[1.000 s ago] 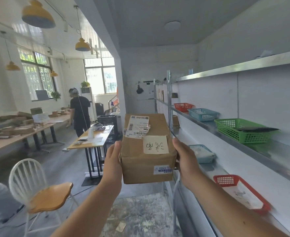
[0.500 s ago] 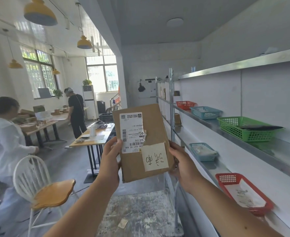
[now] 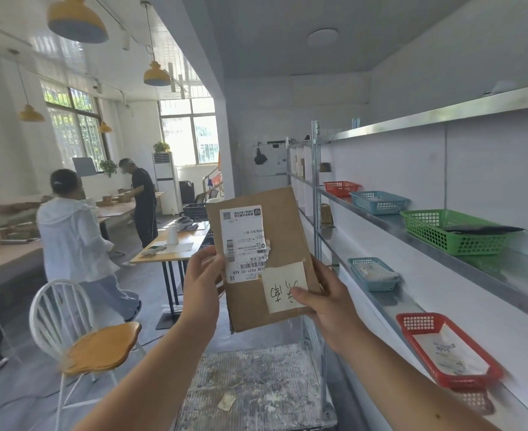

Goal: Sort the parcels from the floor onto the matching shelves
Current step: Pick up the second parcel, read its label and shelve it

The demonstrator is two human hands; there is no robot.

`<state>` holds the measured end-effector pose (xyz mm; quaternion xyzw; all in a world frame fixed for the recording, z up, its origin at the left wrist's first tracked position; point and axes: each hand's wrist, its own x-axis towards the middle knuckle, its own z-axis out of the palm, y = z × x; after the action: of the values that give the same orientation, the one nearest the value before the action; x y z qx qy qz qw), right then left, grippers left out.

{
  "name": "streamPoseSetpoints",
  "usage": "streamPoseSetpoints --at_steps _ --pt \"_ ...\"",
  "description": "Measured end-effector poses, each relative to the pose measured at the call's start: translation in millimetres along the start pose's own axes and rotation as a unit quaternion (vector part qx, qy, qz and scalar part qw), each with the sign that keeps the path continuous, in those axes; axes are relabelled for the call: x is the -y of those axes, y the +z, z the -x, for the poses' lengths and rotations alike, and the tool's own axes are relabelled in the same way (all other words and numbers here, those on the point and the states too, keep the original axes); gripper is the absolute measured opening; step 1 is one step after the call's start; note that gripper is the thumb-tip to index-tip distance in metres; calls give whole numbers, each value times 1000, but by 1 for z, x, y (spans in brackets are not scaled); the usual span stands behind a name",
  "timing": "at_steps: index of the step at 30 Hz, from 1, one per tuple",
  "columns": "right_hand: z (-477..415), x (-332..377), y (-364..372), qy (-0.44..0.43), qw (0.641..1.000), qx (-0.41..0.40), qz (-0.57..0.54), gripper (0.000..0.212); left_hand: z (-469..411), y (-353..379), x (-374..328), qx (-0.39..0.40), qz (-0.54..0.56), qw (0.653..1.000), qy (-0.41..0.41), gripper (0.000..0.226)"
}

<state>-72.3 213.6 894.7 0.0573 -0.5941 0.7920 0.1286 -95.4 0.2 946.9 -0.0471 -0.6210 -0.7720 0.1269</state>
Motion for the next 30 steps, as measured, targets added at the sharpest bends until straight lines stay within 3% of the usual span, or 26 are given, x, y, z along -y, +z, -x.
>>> streamPoseSetpoints --at_steps 6,11,15,21,23,26,28,30 --pt "-2 -3 0 -58 997 -12 50 69 -10 0 -21 -65 -27 996 -50 68" --pt "-7 -3 2 -96 991 -20 88 83 -18 -5 -36 -64 91 981 -156 87" --pt "-8 2 3 -91 994 -40 34 86 -11 -5 -37 -37 157 969 -188 71" --pt "-13 0 5 -50 989 -106 -94 121 -1 9 -21 -82 257 937 -223 57" --pt "-13 -2 5 -46 984 -127 -113 104 3 15 -16 -89 275 931 -224 53" --pt "-8 -2 4 -64 990 -114 -49 48 8 21 -13 -94 308 920 -224 48" --pt "-5 -3 6 -50 993 -95 -48 41 9 23 -10 -98 331 913 -217 47" --pt "-1 -3 8 1 994 -63 -86 50 10 25 -7 -98 346 910 -208 47"
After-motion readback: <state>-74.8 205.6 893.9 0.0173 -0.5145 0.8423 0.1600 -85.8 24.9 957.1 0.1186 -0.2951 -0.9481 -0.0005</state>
